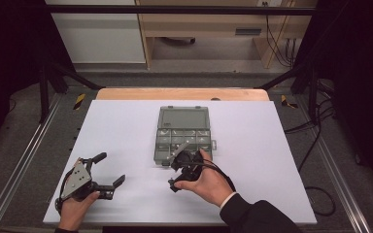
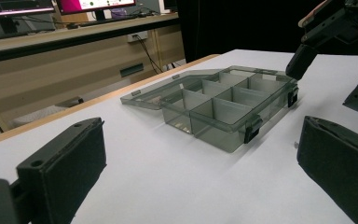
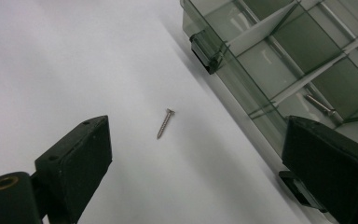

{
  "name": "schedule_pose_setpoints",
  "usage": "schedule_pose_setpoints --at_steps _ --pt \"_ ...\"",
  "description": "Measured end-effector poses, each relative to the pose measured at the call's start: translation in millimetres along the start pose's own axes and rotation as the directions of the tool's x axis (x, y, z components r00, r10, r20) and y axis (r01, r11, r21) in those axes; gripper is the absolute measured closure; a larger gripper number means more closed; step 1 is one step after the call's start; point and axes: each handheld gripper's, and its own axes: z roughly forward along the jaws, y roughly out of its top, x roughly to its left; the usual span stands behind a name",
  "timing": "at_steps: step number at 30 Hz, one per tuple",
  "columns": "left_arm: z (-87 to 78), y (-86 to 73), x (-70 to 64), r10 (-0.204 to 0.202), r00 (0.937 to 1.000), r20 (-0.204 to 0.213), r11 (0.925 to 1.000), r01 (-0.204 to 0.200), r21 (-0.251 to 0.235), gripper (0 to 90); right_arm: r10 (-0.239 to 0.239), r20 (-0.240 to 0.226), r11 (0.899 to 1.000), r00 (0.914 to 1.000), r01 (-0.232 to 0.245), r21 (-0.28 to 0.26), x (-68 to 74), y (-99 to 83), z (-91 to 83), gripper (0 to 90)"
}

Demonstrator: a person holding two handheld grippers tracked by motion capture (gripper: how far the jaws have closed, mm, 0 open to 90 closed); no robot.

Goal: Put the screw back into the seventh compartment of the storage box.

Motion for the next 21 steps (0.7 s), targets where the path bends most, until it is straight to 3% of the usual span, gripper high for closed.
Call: schedule_pose_setpoints --at_steps 18,21 --pt "0.1 0.0 0.0 0.002 1.0000 0.000 1.0000 -0.002 0.002 0.9 -0.052 -0.013 0.998 0.9986 0.052 0.021 11.7 -2.7 17.0 8.8" --pt "-0.1 0.0 0.1 0.003 1.0000 -0.001 1.0000 -0.003 0.002 0.9 -0.051 -0.014 0.999 0.9986 0.051 0.015 14.1 -2.3 20.4 14.4"
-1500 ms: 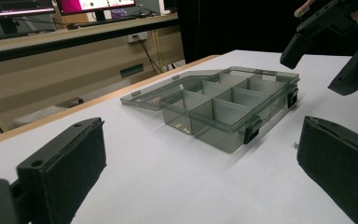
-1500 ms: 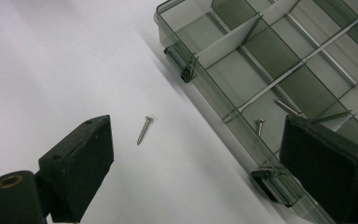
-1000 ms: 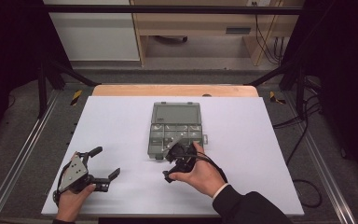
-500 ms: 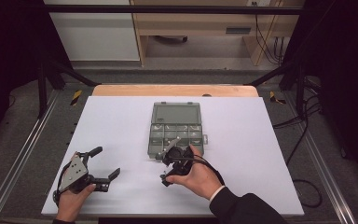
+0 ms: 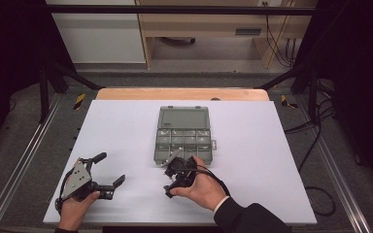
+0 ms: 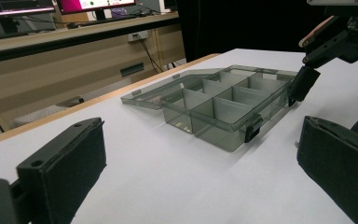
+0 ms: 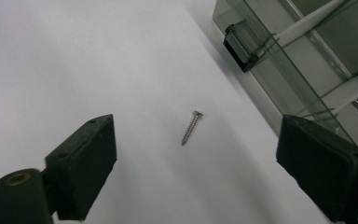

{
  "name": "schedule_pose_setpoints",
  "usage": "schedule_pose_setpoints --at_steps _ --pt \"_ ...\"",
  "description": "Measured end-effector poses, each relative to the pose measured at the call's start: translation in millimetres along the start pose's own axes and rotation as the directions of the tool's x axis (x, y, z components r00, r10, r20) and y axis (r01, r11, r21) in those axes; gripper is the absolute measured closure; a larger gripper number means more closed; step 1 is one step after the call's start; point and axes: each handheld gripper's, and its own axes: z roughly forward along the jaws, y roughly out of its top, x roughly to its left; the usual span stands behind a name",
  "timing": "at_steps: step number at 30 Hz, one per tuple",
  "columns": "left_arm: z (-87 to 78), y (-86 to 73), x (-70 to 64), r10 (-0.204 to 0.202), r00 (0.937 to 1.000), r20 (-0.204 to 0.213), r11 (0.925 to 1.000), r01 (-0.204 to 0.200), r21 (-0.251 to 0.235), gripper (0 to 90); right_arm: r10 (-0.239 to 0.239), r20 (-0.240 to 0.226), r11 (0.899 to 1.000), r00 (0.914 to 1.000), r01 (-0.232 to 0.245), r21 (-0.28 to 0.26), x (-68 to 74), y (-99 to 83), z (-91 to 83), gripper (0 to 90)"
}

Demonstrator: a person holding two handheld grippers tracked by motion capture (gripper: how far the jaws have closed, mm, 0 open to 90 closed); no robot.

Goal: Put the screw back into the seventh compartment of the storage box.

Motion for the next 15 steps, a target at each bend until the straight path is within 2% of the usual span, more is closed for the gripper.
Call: schedule_pose_setpoints --at_steps 5,6,7,13,14,15 --pt "0.2 -0.1 0.0 0.000 1.0000 0.001 1.0000 0.000 0.000 0.9 -0.009 -0.005 1.000 1.0000 0.008 -0.007 0.7 0.9 2.0 23.2" --pt "0.2 -0.1 0.1 0.000 1.0000 0.001 1.0000 0.000 0.000 0.9 0.007 -0.005 1.000 1.0000 -0.007 -0.008 1.8 1.8 2.6 28.5" --pt "0.1 -0.1 0.2 0.000 1.0000 0.000 1.0000 0.000 0.000 0.9 -0.005 -0.003 1.000 1.0000 0.005 -0.004 0.4 1.8 2.9 31.1" --pt "0.2 0.1 0.0 0.001 1.0000 0.001 1.0000 -0.001 0.000 0.9 0.020 -0.003 1.000 0.9998 -0.020 0.011 -3.6 2.7 6.8 44.2" --pt "0.2 0.1 0.0 0.001 1.0000 0.001 1.0000 -0.001 0.000 0.9 0.020 -0.003 1.000 0.9998 -0.020 0.011 -3.6 2.7 6.8 44.2" --pt "0.2 0.1 0.0 0.001 1.0000 0.001 1.0000 -0.001 0.000 0.9 0.035 -0.008 0.999 0.9994 -0.035 0.013 -6.1 2.7 8.6 49.5"
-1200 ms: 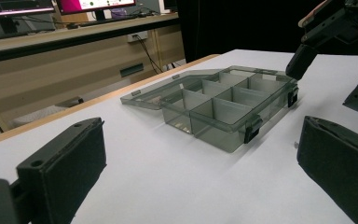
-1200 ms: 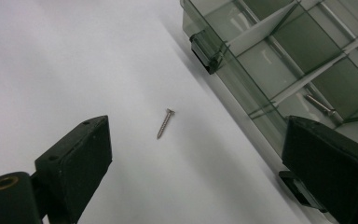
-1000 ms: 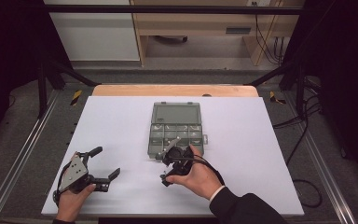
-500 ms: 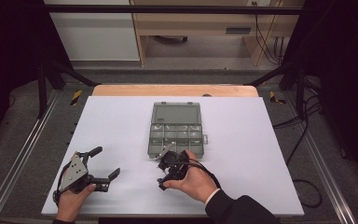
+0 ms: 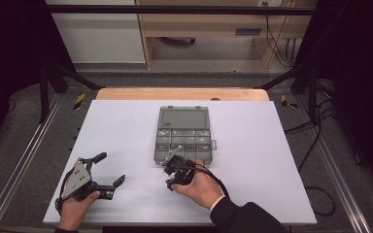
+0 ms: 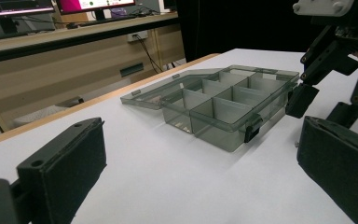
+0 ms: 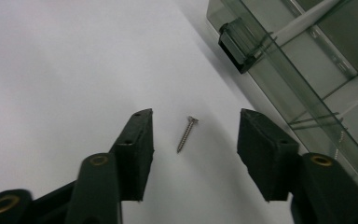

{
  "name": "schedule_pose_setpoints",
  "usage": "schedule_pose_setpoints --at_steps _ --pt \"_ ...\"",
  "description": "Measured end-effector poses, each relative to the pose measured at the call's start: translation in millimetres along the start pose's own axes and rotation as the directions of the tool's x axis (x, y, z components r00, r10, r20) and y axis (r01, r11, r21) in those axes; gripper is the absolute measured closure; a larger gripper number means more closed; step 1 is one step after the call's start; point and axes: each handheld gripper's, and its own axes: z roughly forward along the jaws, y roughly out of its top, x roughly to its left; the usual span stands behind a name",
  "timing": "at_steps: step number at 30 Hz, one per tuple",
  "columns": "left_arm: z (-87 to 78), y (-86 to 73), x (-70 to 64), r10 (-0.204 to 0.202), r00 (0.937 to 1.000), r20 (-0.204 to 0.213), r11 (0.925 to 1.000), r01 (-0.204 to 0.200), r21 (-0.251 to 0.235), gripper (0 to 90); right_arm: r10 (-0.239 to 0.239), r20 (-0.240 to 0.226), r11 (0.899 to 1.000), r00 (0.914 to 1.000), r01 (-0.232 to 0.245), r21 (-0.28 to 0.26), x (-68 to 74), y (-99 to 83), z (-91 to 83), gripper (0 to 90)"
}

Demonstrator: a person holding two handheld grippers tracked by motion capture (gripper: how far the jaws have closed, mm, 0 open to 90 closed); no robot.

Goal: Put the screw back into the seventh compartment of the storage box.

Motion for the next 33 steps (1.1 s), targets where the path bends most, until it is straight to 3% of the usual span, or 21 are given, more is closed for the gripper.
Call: schedule_pose_setpoints --at_steps 7,14,16,21,33 --pt "0.0 -0.1 0.1 0.000 1.0000 -0.001 1.0000 0.000 0.000 0.9 0.051 -0.007 0.999 0.9987 -0.051 0.008 -4.9 -0.2 5.7 59.2" --pt "0.2 -0.1 0.0 0.001 1.0000 -0.001 1.0000 -0.001 0.001 1.0 0.064 -0.020 0.998 0.9977 -0.064 0.025 -4.3 -1.4 11.8 66.6" --pt "0.0 -0.1 0.1 0.000 1.0000 -0.001 1.0000 0.000 0.000 1.0 0.048 -0.025 0.999 0.9985 -0.048 0.023 -4.9 -1.6 13.6 69.9" --pt "0.1 -0.1 0.0 0.002 1.0000 0.000 1.0000 -0.002 0.002 1.0 0.076 -0.034 0.997 0.9965 -0.075 0.030 -4.3 -0.3 14.9 71.9" --pt "0.4 -0.1 -0.2 0.001 1.0000 0.002 1.0000 -0.001 0.003 1.0 0.074 -0.035 0.997 0.9966 -0.073 0.036 -5.9 -0.2 17.7 78.8"
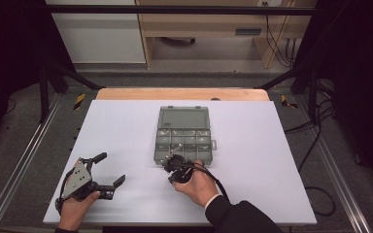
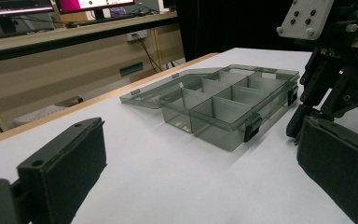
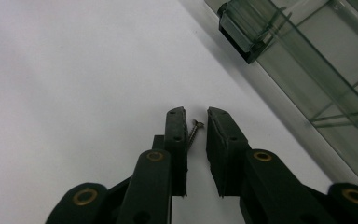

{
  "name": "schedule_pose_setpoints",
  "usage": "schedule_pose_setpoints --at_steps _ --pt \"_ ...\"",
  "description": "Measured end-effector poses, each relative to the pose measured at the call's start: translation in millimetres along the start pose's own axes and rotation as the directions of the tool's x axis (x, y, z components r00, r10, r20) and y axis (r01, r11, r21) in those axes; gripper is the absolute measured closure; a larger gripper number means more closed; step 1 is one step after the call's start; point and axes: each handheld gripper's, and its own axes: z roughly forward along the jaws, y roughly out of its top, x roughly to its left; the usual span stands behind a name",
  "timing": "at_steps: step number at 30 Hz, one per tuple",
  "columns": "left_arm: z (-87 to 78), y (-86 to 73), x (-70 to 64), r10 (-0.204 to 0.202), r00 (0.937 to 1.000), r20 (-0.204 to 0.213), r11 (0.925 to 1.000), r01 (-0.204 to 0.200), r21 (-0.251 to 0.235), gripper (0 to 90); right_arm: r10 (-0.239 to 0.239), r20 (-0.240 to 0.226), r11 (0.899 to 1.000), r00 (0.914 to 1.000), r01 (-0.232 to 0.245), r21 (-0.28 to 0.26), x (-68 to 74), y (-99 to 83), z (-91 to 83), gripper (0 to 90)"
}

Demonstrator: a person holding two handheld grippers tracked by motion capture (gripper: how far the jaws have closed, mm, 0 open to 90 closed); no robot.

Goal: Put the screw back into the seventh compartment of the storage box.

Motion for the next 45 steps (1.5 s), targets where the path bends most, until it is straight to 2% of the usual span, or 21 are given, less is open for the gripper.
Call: schedule_pose_setpoints --at_steps 8,17,24,33,34,36,45 --pt "-0.2 0.0 0.1 0.000 1.0000 -0.001 1.0000 0.000 0.000 1.0 -0.002 -0.002 1.000 1.0000 0.002 0.002 -1.5 -0.1 0.0 86.8" --pt "-0.2 0.0 0.2 -0.001 1.0000 -0.002 1.0000 0.001 -0.002 1.0 -0.008 0.008 1.000 0.9999 0.008 -0.004 -2.2 -0.1 -1.4 87.6" --pt "-0.2 0.1 0.1 0.001 1.0000 -0.002 1.0000 -0.001 -0.002 1.0 -0.012 0.007 1.000 0.9999 0.012 -0.018 -4.7 -2.0 -8.0 87.7" --pt "-0.1 0.0 0.1 0.000 1.0000 -0.002 1.0000 0.000 -0.002 1.0 0.021 0.004 0.998 0.9998 -0.021 -0.056 -9.7 -4.8 -23.1 87.7" --pt "0.0 -0.1 0.0 -0.001 1.0000 -0.001 1.0000 0.001 -0.001 1.0 0.004 0.023 0.998 0.9997 -0.003 -0.057 -12.4 -5.6 -26.2 87.7" --pt "0.1 0.0 -0.2 0.000 1.0000 -0.002 1.0000 0.000 -0.006 1.0 0.003 0.023 0.998 0.9997 -0.001 -0.060 -13.1 -6.0 -28.2 87.7" --pt "-0.1 0.0 -0.1 0.000 1.0000 -0.002 1.0000 0.000 -0.001 1.0 0.021 0.028 0.994 0.9994 -0.018 -0.105 -19.5 -6.0 -41.3 87.7"
